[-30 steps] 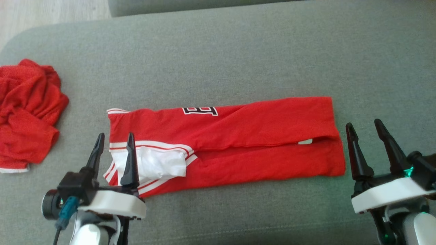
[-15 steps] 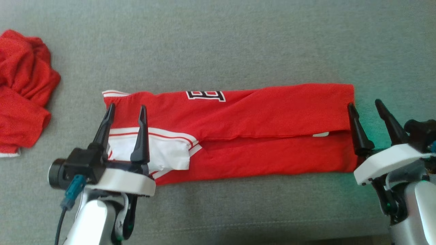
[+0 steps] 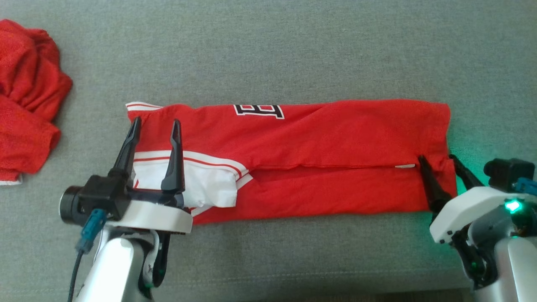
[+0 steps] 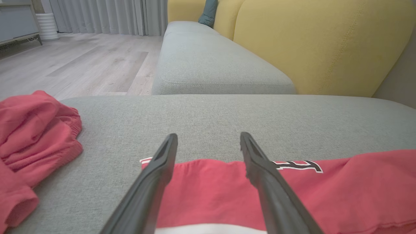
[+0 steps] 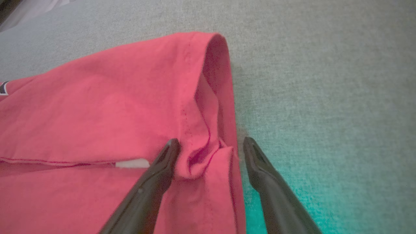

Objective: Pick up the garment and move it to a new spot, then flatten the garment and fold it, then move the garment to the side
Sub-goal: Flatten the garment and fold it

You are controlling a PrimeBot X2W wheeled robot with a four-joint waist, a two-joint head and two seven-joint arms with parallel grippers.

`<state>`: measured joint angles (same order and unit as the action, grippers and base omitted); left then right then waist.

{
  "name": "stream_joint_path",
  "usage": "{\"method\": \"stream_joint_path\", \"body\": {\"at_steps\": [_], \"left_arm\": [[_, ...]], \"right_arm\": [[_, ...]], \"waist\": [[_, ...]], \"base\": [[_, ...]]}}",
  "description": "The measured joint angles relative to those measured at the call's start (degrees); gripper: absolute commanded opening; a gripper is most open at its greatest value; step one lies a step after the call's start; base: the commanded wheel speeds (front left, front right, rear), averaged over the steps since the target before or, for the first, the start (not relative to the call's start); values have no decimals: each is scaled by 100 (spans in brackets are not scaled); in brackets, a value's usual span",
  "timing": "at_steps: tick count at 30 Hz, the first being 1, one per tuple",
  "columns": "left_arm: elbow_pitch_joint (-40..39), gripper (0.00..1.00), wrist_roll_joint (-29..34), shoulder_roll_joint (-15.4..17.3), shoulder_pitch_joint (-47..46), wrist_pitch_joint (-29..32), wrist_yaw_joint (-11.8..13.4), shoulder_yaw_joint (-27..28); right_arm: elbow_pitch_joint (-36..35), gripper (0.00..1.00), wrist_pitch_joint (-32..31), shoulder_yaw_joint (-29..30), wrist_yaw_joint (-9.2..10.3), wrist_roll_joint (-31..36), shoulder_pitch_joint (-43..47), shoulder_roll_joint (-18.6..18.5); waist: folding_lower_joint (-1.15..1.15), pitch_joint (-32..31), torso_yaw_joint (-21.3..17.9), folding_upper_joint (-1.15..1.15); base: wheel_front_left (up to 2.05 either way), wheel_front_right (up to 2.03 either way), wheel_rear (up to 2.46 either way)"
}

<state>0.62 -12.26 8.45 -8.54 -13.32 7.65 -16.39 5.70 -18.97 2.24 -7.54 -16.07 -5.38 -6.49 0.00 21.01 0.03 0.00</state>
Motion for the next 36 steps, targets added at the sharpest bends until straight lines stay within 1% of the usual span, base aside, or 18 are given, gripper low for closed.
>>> {"method": "stream_joint_path", "body": {"at_steps": [4,5,6,7,8,9,15,18,26,30,33,36], "left_arm": [[34,100,-1,-3,-7,-38,0,-4],[44,100,-1,-2,-8,-40,0,-3],[63,100,-1,-2,-13,-40,0,-4],[75,100,-1,-2,-23,-40,0,-3],[78,100,-2,-1,-32,-41,0,-2],[87,100,-2,-1,-40,-41,0,-2],[111,100,-2,-1,-119,-47,29,-1],[132,100,-3,-1,-114,-47,45,2],[157,100,-11,-4,-109,-89,92,-8],[180,100,-14,-8,-95,-90,93,-13],[207,100,-60,-7,-51,-90,98,-13],[236,100,-68,-7,104,-90,102,-22]], "right_arm": [[-178,100,-208,40,0,0,72,67],[-216,98,-232,46,0,-18,79,81],[-237,69,-268,54,0,-48,93,97],[-255,45,-334,59,0,-64,107,109],[-280,15,-375,69,0,-68,119,122],[-294,0,-390,76,0,-68,129,135],[-343,0,-442,164,0,-111,128,174],[-387,0,-385,333,0,-154,124,151],[-293,0,-313,1111,0,-226,-10,-289],[-213,0,-313,1300,0,-263,-23,-419],[-290,0,-314,1217,0,-276,-21,-458],[-654,0,-318,850,0,-275,-21,-467]], "waist": [[0,40,-11,0],[0,51,-17,0],[0,57,-22,0],[0,61,-27,0],[0,66,-31,0],[0,68,-34,0],[0,26,-47,0],[0,-29,-55,0],[0,-230,-53,0],[0,-341,-35,0],[0,-479,-28,0],[0,-630,-30,0]], "base": [[0,0,0],[0,0,0],[0,0,0],[0,0,0],[0,0,0],[0,0,0],[0,0,0],[0,0,0],[0,0,0],[0,0,0],[0,0,0],[0,0,0]]}}
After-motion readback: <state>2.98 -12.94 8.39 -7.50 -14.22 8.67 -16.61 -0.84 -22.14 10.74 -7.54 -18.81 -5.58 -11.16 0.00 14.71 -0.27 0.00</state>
